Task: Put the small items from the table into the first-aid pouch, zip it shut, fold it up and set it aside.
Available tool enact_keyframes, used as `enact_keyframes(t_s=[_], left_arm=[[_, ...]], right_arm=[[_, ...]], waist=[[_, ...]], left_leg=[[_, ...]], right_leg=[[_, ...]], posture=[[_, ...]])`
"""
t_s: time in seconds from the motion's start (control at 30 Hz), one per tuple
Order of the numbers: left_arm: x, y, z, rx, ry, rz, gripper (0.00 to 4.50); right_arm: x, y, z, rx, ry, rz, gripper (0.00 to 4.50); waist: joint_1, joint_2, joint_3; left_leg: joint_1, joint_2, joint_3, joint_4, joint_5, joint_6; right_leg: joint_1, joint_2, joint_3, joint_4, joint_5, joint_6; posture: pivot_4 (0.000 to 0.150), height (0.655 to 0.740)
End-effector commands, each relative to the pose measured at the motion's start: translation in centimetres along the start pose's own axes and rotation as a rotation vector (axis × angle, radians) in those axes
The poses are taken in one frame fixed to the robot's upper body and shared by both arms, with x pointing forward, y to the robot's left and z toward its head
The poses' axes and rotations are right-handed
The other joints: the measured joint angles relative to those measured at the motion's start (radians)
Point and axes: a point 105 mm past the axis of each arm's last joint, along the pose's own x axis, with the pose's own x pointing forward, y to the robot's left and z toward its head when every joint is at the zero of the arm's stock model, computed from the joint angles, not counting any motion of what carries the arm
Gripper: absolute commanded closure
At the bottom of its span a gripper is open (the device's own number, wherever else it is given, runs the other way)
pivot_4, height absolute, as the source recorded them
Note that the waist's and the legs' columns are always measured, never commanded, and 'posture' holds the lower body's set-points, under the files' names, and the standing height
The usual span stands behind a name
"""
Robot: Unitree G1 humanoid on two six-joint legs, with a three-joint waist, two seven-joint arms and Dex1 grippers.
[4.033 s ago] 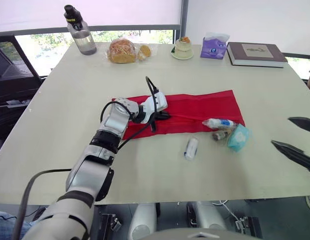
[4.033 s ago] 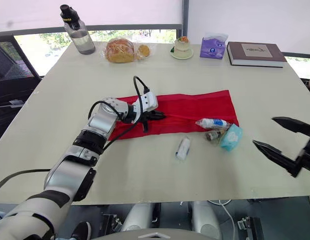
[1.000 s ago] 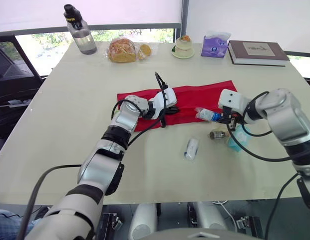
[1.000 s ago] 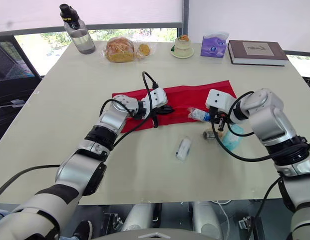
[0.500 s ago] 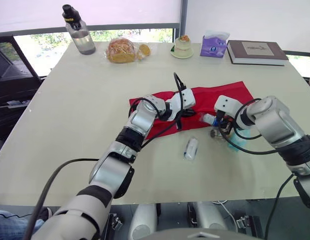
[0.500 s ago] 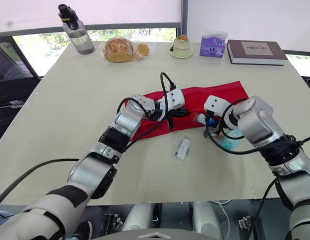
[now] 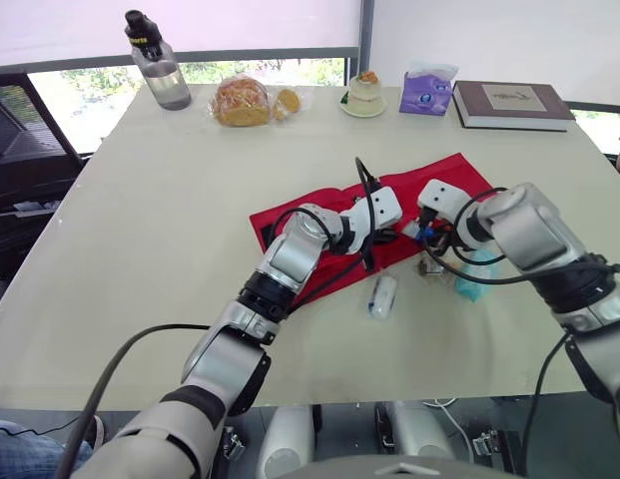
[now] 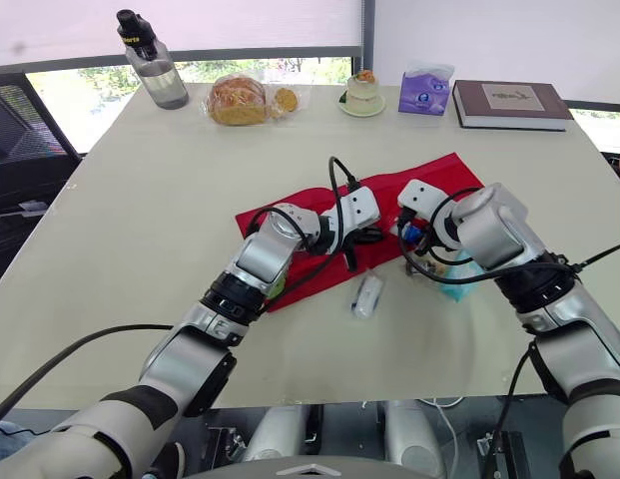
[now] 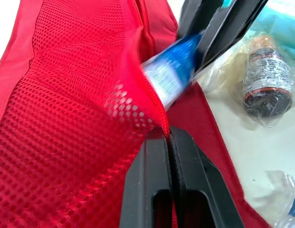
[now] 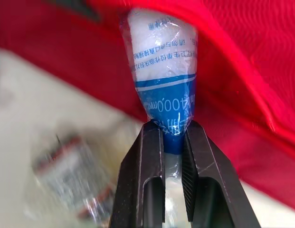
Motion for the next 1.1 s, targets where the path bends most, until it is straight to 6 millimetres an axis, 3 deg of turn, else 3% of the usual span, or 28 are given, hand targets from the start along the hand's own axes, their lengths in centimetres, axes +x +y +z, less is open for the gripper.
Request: enact_keyframes(t_s=[0.03,0.1,0.17,0.2,0.37,0.77,1.0,1.03,1.1], left_arm=[[0.5,-0.8,1.5,0.043,-0.048,-0.032,4.5],[0.5,-0.7,1.4,0.042,-0.051,-0.031,4.5],[0.4,-0.5,1.3,0.039,-0.052,-0.026,4.5],[0.3,-0.3,1.2,0.039,-0.051,-0.022,4.5],[-0.2,0.7,0.6,0.021,-0.045,0.004,4.5],[-1.1,2.4,0.8,-0.108,-0.104,0.011,4.5],[-1.1,2.9,0.5,-0.117,-0.104,0.015,4.5],[-1.1,3.0,0.5,-0.116,-0.103,0.015,4.5],[-1.1,3.0,0.4,-0.115,-0.103,0.013,4.5]], right_arm=[[-1.4,0.6,3.5,-0.051,-0.117,-0.009,4.46],[-1.5,0.9,4.1,-0.036,-0.142,0.005,4.46],[-1.5,1.0,4.0,-0.031,-0.15,0.012,3.56],[-1.5,0.9,3.7,-0.025,-0.152,0.014,3.51],[-2.1,0.5,2.7,0.018,-0.169,0.02,0.97],[-6.6,-1.9,-2.0,-0.055,-0.221,0.036,0.97],[-5.7,-2.0,-3.6,-0.063,-0.474,0.039,4.22],[-5.6,-2.0,-3.9,-0.06,-0.498,0.04,4.48],[-5.2,-2.0,-4.4,-0.076,-0.517,0.025,4.48]], waist=[[0.002,0.0,0.0],[0.004,0.0,0.0],[0.004,0.0,0.0],[0.003,0.0,0.0],[0.002,0.0,0.0],[0.0,0.001,0.001],[-0.001,0.001,0.001],[-0.001,0.001,0.001],[0.0,0.001,0.001]], left_leg=[[0.0,0.0,0.0,0.0,0.0,0.0],[-0.001,0.0,0.0,0.0,0.0,0.0],[-0.001,-0.001,0.0,0.0,0.0,0.0],[-0.001,-0.001,0.0,0.0,0.0,0.0],[-0.001,-0.001,0.0,0.0,0.0,0.0],[-0.001,-0.001,0.0,0.0,0.0,0.0],[0.0,0.0,0.0,-0.001,0.0,0.0],[0.0,0.0,0.001,-0.001,0.0,0.0],[0.0,-0.001,0.001,-0.001,0.0,0.0]], right_leg=[[0.0,0.0,0.0,0.0,0.0,0.0],[0.0,-0.001,0.0,0.0,0.0,0.0],[0.0,-0.001,0.0,-0.001,0.0,0.0],[0.0,-0.001,0.0,-0.001,0.0,0.0],[0.0,-0.001,-0.001,0.0,0.0,0.0],[0.0,-0.001,0.0,-0.002,0.0,0.0],[0.0,0.001,0.0,-0.001,0.0,0.001],[0.0,0.0,0.001,-0.001,0.0,0.001],[0.0,0.0,0.001,-0.001,0.0,0.001]], posture=[[0.15,0.74],[0.15,0.74],[0.15,0.74],[0.15,0.74],[0.15,0.74],[0.15,0.74],[0.15,0.74],[0.15,0.74],[0.15,0.74]])
